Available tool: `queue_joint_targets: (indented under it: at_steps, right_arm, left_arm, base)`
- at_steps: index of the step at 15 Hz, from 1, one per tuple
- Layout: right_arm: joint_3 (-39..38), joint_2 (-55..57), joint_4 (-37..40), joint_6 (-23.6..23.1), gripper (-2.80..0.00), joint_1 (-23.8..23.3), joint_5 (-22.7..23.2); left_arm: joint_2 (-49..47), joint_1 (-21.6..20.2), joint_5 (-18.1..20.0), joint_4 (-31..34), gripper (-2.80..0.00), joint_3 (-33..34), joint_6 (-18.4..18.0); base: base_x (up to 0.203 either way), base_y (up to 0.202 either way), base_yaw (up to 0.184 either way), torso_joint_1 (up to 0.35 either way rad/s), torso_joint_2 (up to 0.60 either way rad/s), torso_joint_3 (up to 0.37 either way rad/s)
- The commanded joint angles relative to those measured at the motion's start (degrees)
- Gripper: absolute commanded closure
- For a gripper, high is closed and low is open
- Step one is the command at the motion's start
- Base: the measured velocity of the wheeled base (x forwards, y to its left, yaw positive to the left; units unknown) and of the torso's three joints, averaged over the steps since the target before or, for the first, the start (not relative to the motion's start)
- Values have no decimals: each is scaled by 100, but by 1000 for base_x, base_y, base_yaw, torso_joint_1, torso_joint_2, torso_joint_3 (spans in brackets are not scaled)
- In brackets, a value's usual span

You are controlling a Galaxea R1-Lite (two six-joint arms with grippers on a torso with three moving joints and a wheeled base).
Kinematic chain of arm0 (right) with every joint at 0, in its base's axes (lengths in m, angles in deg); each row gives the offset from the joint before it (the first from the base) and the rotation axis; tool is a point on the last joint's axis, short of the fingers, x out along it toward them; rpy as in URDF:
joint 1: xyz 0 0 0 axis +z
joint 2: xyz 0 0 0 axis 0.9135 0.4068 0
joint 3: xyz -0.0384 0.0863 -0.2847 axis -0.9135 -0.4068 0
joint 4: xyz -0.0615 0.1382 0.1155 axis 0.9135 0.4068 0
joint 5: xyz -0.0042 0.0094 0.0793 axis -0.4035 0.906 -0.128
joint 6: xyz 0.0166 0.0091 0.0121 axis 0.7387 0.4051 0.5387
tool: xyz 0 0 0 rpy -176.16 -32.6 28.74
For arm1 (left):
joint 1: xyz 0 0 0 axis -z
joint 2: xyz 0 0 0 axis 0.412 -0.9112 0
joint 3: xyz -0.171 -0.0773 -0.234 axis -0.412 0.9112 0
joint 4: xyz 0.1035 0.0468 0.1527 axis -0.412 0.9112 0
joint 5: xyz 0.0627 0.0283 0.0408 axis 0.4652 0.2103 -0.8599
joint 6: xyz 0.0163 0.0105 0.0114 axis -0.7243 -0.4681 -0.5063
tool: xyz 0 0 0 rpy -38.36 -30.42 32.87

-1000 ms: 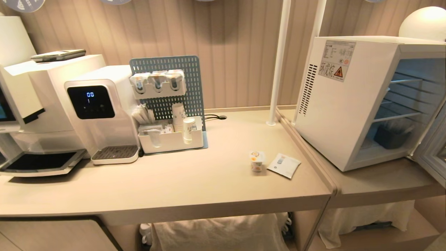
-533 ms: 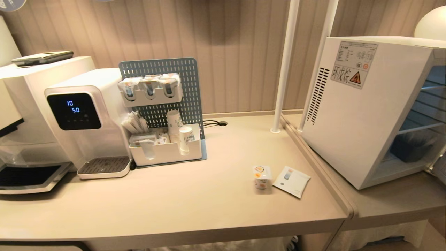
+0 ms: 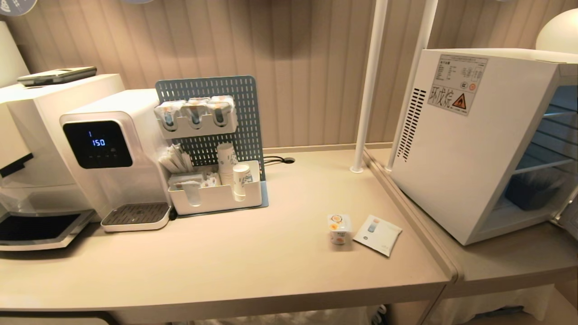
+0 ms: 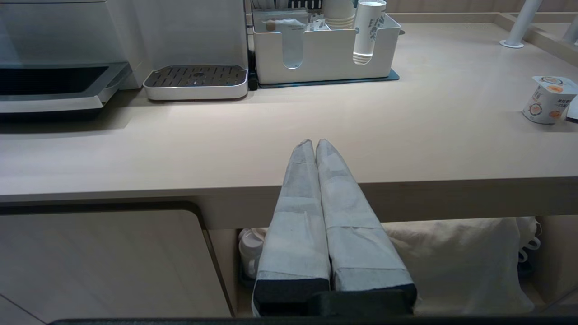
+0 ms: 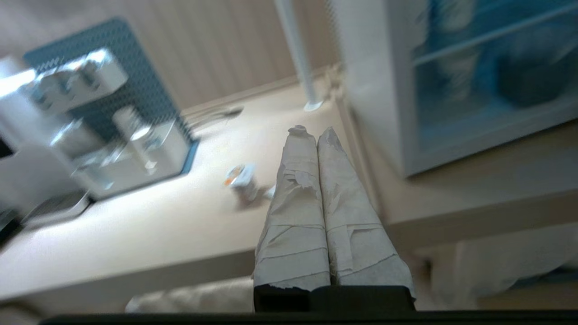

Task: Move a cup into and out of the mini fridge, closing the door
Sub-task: Put the yoghurt in the freezer

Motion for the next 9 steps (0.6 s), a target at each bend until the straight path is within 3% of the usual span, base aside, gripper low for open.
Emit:
queue_joint_targets:
  at_steps: [1, 4, 7, 8, 9]
  right_arm:
    - [315, 1589, 144, 243, 0, 313, 678]
    - [-76, 3095, -509, 247, 0, 559, 2013]
    - [-632, 5011, -1897, -166, 0, 631, 2737]
    - [-787, 5711, -2363, -346, -280, 641, 2854]
    - [-919, 6418, -2839, -512, -280, 649, 2937]
  left_arm:
    - [-9, 0, -2, -2, 0, 9, 3]
    - [-9, 0, -2, -2, 0, 9, 11]
    - [-9, 0, -2, -2, 0, 9, 20]
    - [-9, 0, -2, -11, 0, 9, 20]
    - [-9, 0, -2, -11, 0, 9, 20]
  base:
    - [0, 0, 0, 0, 0, 0]
    - [0, 0, 0, 0, 0, 0]
    - [0, 0, 0, 0, 0, 0]
    - [0, 0, 0, 0, 0, 0]
    - [0, 0, 0, 0, 0, 0]
